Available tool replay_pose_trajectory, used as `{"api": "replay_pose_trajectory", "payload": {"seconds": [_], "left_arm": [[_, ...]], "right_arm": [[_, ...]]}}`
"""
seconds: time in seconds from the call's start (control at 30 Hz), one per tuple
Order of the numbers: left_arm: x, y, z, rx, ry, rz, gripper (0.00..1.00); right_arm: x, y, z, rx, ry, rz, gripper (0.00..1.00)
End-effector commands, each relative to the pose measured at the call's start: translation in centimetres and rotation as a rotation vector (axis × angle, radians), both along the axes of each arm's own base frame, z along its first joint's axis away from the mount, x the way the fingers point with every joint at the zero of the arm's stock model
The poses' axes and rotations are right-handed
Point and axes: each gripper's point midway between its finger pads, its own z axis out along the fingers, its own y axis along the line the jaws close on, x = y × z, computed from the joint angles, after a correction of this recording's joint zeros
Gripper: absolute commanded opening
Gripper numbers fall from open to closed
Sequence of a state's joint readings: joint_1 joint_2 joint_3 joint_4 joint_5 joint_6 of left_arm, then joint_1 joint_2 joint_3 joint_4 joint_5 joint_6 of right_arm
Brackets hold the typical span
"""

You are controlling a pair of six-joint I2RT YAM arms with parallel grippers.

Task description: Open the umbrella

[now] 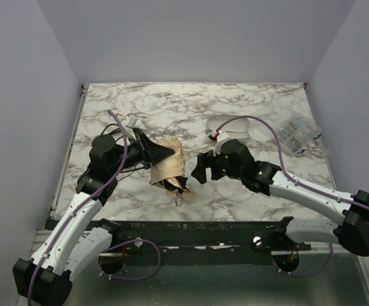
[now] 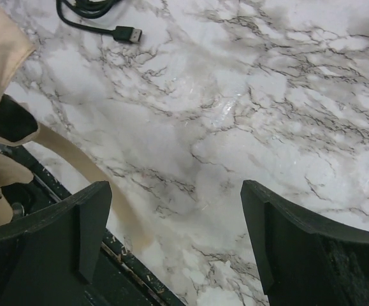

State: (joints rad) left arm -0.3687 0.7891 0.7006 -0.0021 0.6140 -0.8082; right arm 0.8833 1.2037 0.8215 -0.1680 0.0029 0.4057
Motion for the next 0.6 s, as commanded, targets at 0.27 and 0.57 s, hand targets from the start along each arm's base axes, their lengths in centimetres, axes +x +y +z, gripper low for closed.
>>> {"api": "replay_pose_trajectory", "payload": {"seconds": [0.27,0.57], "left_arm": [[-0.4,0.3,3.0,-0.026,-0.083,0.012,0.00],[-1.3,-0.1,4.3,-0.053,-0.108,-0.042,0.00]], "right_arm": [[0.7,1.0,6.6,0.129,-0.080,-0.017,0.91],[-3.3,4.2,12.0,0.367,-0.085,0.246,0.92]]}}
